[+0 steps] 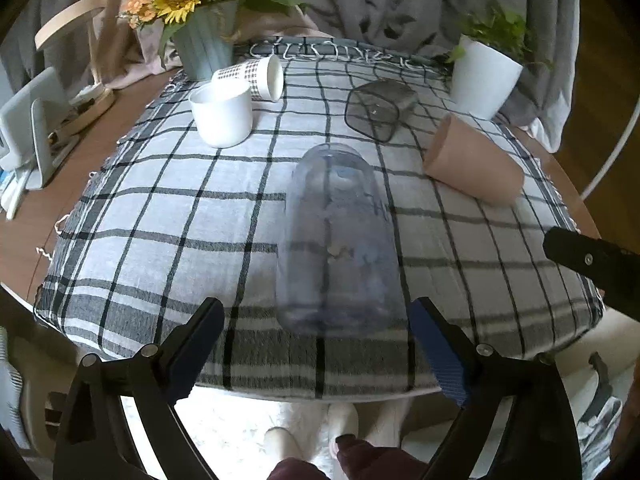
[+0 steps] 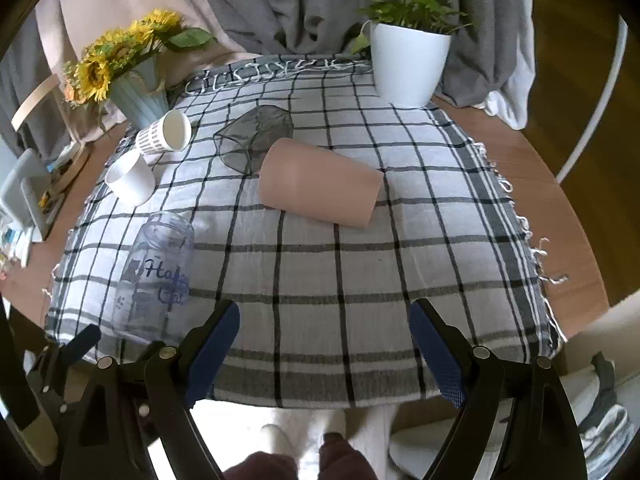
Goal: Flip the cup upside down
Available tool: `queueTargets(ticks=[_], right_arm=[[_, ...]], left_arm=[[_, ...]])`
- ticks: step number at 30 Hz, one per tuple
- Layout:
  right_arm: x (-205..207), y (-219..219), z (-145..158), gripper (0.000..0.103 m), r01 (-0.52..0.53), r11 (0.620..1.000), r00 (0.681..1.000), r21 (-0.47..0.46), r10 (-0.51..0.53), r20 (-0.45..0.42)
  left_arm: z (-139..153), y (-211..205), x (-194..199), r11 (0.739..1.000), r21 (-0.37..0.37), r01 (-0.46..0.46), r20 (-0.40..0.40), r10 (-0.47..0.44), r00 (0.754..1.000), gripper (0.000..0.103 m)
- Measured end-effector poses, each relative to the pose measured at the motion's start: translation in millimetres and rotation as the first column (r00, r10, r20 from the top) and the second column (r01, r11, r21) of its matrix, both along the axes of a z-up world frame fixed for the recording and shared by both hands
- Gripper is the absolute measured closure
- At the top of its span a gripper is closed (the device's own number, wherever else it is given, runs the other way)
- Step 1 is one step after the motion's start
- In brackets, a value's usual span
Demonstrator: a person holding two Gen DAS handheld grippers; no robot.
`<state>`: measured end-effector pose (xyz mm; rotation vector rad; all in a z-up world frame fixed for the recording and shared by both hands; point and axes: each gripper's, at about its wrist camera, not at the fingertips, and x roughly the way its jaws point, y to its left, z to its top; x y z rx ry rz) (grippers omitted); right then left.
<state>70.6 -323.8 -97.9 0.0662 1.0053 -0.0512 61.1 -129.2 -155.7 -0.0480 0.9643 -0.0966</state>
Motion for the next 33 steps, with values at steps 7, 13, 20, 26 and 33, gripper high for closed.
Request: queueTargets(ticks=[7, 13, 20, 26, 33], right_arm=[[9.6, -2.3, -3.0, 0.016, -0.035, 0.999, 0.999, 0.011, 0.035, -0.001], [13.2, -2.6, -3.7, 0.016, -0.04, 0.999, 0.999, 0.017, 0.04, -0.001], [16.2, -1.6, -3.8, 0.016, -0.039, 0.999, 0.999, 0.036, 0.039, 0.001], [21.2, -2.5, 0.5, 0.016, -0.024, 0.997, 1.0, 0.079, 0.023, 0.012], [32.1, -6.7, 13.9, 0.016, -0.01, 0.994, 0.999, 0.11, 0.004, 0.054]], left_arm=[[-1.7, -5.5, 6.5, 1.0, 0.016, -0.002, 0.015, 0.002, 1.0, 0.021], [-0.6, -10.4, 8.6, 1.0, 0.01, 0.03, 0.009, -0.03, 1.0, 0.034], [16.3, -9.9, 11.3, 1.0, 0.008, 0.026, 0.037, -0.026, 0.999, 0.035], [35.1, -11.1, 26.5, 0.999, 0.018, 0.033, 0.074, -0.035, 0.997, 0.035], [51.7, -13.6, 46.1, 0.999, 0.021, 0.036, 0.121, -0.039, 0.992, 0.035]])
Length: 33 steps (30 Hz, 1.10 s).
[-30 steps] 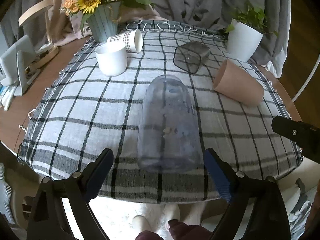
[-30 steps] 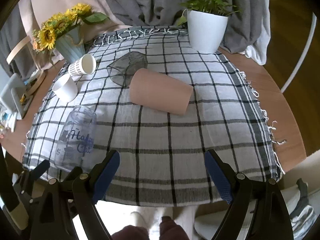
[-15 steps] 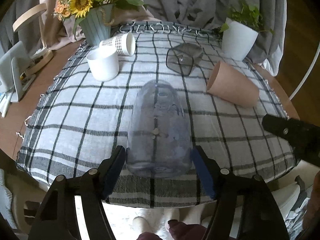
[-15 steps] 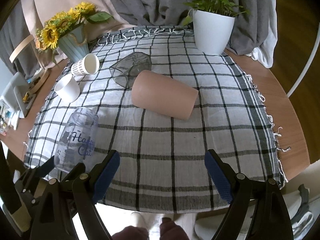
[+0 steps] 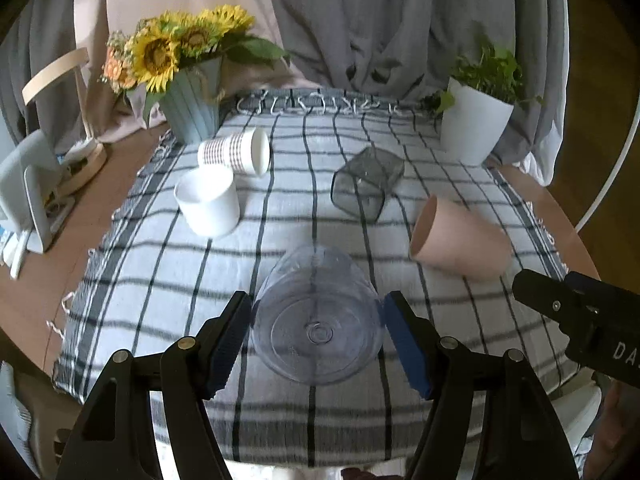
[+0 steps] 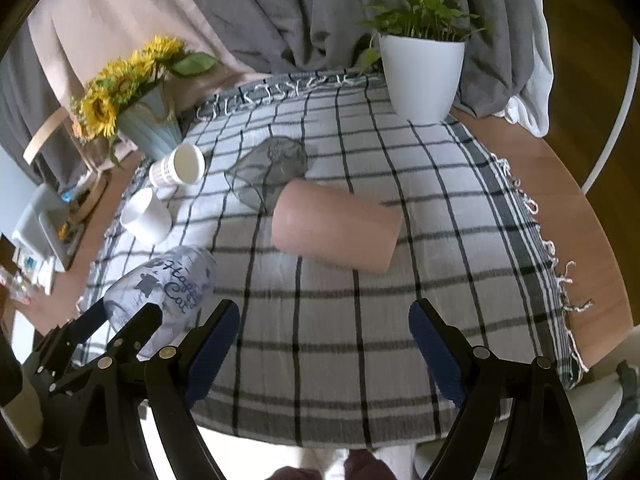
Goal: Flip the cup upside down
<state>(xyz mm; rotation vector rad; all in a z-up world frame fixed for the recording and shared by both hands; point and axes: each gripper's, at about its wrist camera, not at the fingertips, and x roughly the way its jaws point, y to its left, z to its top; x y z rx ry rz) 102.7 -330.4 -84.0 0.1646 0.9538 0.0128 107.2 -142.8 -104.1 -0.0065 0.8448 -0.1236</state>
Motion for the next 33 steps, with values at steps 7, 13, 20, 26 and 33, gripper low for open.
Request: queueTargets(ticks=[7, 13, 20, 26, 33], right_arm=[[9.4, -2.0, 8.6, 0.016, 0.002, 1.0, 1.0, 0.019, -0.002, 0.025], [16.6, -3.7, 13.3, 0.016, 0.005, 1.0, 0.999, 0.029, -0.006, 0.035], [29.0, -4.2, 21.6, 0.016, 0.01, 0.999, 0.998, 0.045, -0.013, 0.056], [39.5, -1.1, 23.8, 0.016, 0.01, 0.999, 0.998, 0.05, -0.013, 0.062], [47.3, 1.2, 24.3, 0.016, 0.012, 0.998, 0.998, 0.055, -0.015, 0.058]], left_arm=[[7.6, -2.5, 16.1, 1.0, 0.005, 0.003, 0.025, -0.004, 1.0, 0.035], [12.2, -5.0, 32.7, 1.0, 0.011, 0.011, 0.038, -0.011, 0.999, 0.035], [14.5, -3.5, 53.3, 1.0, -0.002, 0.013, 0.033, -0.013, 0.999, 0.035], [14.6, -2.5, 66.1, 1.0, -0.008, 0.026, 0.024, -0.026, 0.999, 0.035], [14.1, -4.1, 74.5, 0.999, -0.006, 0.036, 0.015, -0.036, 0.999, 0.035]])
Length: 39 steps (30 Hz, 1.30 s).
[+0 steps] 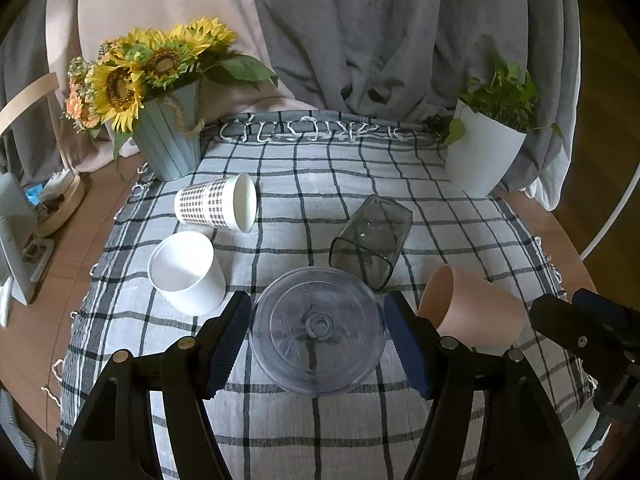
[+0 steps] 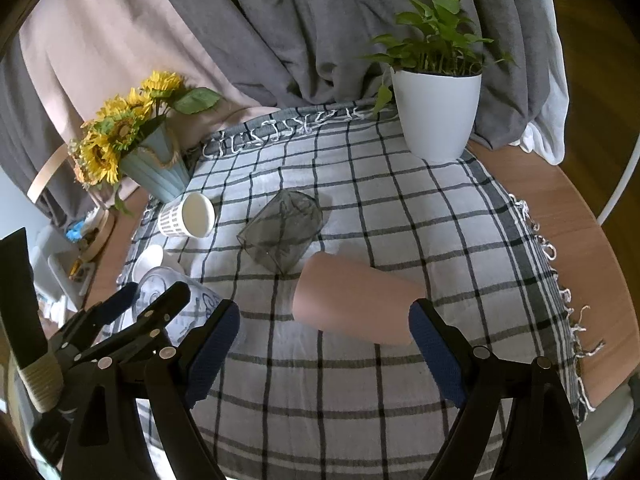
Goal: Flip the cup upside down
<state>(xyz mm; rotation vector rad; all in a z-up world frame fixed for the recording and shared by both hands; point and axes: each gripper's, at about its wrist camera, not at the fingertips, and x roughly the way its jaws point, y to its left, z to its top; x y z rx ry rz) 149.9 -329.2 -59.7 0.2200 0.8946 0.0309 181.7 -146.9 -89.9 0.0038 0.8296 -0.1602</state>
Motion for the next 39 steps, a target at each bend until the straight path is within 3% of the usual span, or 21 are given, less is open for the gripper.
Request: queueTargets(ticks=[5, 15, 27, 35, 39], right_arm=[[4.4, -0.8, -0.2, 0.016, 0.014, 1.0, 1.0, 0.011, -0.014, -0.011], [5.5, -1.3, -2.0, 0.016, 0.023, 1.0, 1.0, 0.019, -0.023, -0.017], [2.6, -0.7, 1.6, 0.016, 0.036, 0.999, 0.999, 0.017, -0.035, -0.01], [-12.5, -0.5, 16.6, 0.016, 0.051, 0.999, 0.998, 0.017, -0.051, 0.019], [-25.9, 3.2, 30.1, 0.012, 0.052, 0.999, 0.998, 0.016, -0.053, 0.046]], left_arm=[[-0.9, 0.3, 8.0, 1.0, -0.015, 0.006, -0.022, -0.006, 1.0, 0.034], [-7.3, 3.4, 17.6, 1.0, -0.022, 0.001, -0.053, -0.002, 0.999, 0.021], [-8.1, 6.0, 16.7, 0.999, -0.039, 0.004, -0.074, -0.007, 0.997, 0.017], [14.3, 10.6, -6.7, 0.999, -0.052, 0.001, -0.034, -0.003, 0.999, 0.007], [33.8, 19.6, -26.5, 0.997, -0.046, -0.054, -0.027, 0.053, 0.998, 0.002]])
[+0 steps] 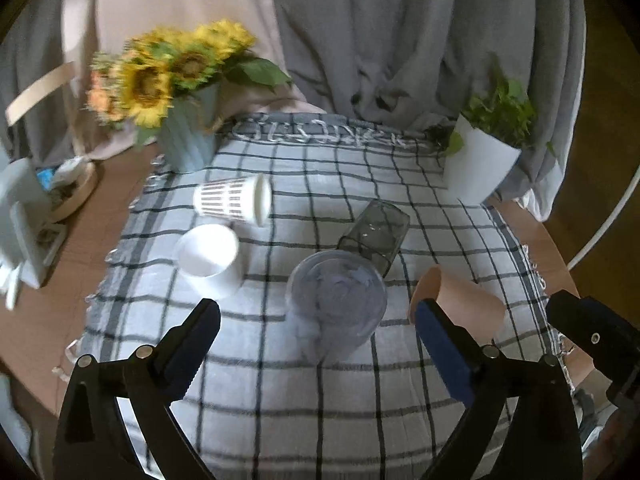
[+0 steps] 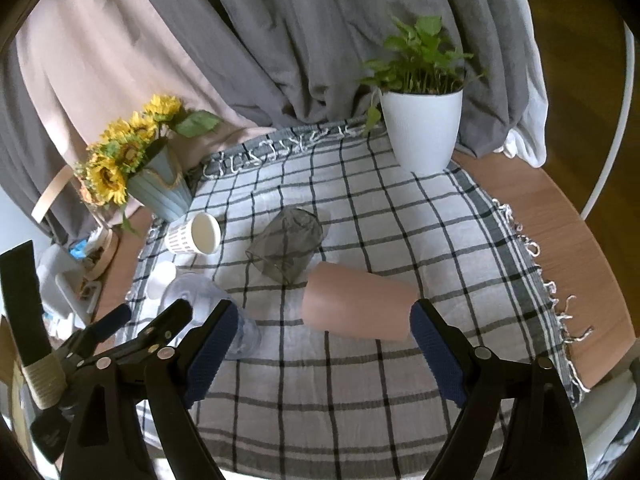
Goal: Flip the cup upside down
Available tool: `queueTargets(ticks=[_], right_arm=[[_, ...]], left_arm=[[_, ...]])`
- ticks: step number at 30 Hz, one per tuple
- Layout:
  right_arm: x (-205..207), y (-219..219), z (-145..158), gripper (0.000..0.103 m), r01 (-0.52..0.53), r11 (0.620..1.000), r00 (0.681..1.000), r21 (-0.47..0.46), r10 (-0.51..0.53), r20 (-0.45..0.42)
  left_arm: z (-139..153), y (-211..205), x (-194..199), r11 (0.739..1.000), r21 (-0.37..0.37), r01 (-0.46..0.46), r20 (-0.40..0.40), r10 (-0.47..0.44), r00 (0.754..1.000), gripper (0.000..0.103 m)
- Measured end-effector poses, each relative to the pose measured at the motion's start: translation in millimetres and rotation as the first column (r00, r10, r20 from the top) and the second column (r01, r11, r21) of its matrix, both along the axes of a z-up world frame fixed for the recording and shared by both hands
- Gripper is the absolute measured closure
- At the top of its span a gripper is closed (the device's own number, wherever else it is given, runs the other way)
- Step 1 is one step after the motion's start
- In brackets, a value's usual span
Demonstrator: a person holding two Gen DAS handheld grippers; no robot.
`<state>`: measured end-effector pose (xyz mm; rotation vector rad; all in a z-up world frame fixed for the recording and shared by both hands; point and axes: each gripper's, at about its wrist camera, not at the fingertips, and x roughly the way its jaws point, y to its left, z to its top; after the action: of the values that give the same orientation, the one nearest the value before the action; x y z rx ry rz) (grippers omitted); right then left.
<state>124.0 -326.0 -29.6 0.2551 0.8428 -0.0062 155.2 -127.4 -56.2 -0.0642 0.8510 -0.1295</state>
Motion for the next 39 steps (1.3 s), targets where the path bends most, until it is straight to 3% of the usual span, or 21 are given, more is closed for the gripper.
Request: queueTargets(ticks=[10, 22, 39], right_arm=[[-47.5, 16.6, 36.4, 0.007, 0.02, 1.0, 0.996, -0.012, -0.019, 0.093], [-107.8, 54.3, 52.6, 0.007, 0.005, 0.999, 0.99, -0.043, 0.001, 0.139], [-151.4, 75.8, 53.1, 0.007, 0.039, 0.998, 0.989, -0.057, -0.03, 0.148]], left_arm=[[39.0, 35.4, -59.4, 0.991, 0.05, -0.124, 0.077, 0.12, 0.99, 0.0], [64.7, 62.2, -128.4, 0.99, 0.092, -0.103, 0.158, 0.087, 0.984, 0.0], [67.6, 78.8, -163.0, 0.995, 0.092, -0.049, 0.162, 0.033, 0.986, 0.0]])
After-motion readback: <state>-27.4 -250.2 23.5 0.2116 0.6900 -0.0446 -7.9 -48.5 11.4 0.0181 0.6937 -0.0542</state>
